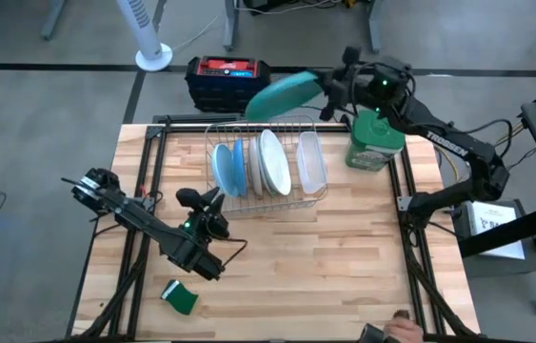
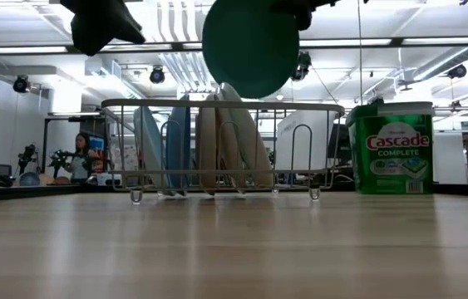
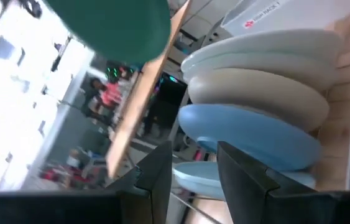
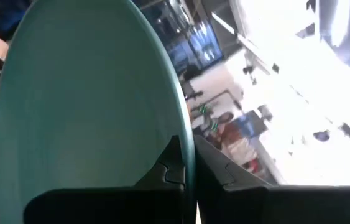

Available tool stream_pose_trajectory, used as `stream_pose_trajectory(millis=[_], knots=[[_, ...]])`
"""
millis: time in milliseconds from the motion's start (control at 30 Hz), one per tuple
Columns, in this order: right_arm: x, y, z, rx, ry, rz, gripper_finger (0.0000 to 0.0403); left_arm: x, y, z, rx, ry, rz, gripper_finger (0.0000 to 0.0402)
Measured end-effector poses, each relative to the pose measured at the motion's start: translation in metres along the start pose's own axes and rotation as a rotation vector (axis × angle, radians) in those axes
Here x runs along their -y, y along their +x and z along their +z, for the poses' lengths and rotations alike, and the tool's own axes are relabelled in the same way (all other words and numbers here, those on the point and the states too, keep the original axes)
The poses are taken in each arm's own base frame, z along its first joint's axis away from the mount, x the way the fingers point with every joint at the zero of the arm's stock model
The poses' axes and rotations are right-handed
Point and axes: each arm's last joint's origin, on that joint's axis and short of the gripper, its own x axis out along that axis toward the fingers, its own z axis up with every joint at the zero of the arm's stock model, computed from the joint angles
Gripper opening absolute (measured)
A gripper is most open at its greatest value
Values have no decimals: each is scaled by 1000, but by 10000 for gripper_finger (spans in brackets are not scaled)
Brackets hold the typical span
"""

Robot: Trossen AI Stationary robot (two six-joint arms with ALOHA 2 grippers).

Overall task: Sort dishes
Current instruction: Put the green plate in the dish rack

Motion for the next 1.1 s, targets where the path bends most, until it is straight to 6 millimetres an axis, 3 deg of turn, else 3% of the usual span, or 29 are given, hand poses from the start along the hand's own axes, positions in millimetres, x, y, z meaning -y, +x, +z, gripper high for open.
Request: stream_pose_trajectory(millis=[333,667,833,1100], knots=[[11,-9,-3,341,-447,85,0,-5,1,7,-5,-218,-4,116],[-3,-11,-5,612,-557,222,0,-10,-1,14,24,-174,8,116],[-4,-9,-4,703,-699,171,0,-9,0,13,25,-157,12,116],[-11,7,-5,777,-731,123,0,-9,0,12,-2,-74,-6,116]])
